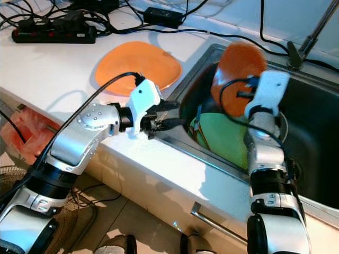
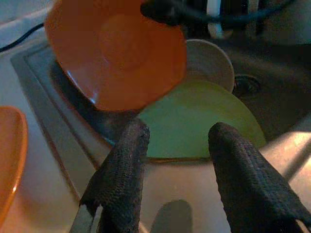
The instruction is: Kitchen organization
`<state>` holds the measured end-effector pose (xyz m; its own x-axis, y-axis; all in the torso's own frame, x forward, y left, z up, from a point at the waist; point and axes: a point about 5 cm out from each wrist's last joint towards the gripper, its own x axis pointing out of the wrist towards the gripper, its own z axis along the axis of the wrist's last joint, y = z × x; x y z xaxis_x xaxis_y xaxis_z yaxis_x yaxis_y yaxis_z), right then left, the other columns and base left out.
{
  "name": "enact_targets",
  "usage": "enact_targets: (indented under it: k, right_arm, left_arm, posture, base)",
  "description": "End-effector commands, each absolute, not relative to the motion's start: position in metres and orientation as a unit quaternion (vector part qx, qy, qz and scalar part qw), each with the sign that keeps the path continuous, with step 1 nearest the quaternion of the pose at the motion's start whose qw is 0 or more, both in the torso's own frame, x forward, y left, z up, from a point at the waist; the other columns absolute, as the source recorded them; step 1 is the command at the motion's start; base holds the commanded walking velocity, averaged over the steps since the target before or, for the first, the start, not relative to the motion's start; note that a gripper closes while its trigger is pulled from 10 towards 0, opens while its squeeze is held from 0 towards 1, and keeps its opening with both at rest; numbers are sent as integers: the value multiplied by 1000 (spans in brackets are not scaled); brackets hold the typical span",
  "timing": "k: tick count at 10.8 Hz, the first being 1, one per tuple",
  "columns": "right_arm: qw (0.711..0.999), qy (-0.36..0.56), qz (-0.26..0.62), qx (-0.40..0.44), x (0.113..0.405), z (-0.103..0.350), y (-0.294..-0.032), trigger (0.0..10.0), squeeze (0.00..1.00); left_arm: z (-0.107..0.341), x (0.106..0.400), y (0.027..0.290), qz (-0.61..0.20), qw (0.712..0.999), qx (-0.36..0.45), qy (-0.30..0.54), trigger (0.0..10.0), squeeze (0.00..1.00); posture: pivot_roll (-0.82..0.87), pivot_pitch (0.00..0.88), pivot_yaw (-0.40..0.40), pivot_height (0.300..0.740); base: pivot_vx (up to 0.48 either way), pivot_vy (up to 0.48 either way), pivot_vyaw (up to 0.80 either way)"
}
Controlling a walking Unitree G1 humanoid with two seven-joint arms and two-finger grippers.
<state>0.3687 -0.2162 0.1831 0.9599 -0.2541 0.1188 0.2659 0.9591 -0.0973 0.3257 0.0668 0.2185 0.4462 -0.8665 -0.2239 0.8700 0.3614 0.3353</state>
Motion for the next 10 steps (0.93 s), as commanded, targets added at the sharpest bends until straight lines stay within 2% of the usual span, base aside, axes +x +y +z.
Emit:
enact_targets:
  k: [1,4,8,9,10]
  right_arm:
    - [987,-55,-125,-81,366,179,-220,10000,0]
    - [986,-2,-90,-139,366,152,-212,10000,0]
    - [986,5,-59,-157,368,148,-204,10000,0]
    - [986,10,-55,-159,368,146,-203,10000,933]
    - [986,11,-52,-160,368,145,-202,10000,761]
  left_arm:
    - [216,321,63,-532,820,209,10,10000,0]
    - [216,321,62,-529,822,208,14,10000,0]
    - [216,322,60,-526,825,207,14,10000,0]
    - [216,322,60,-526,825,207,13,10000,0]
    - [216,322,60,-525,825,206,13,10000,0]
  posture:
    - [45,129,-25,740]
    - [48,123,-23,740]
    - [48,123,-23,740]
    - [50,113,-24,740]
    - [49,117,-25,740]
  base:
    - [0,0,0]
    - [0,0,0]
    - [0,0,0]
    - [0,0,0]
    - [0,0,0]
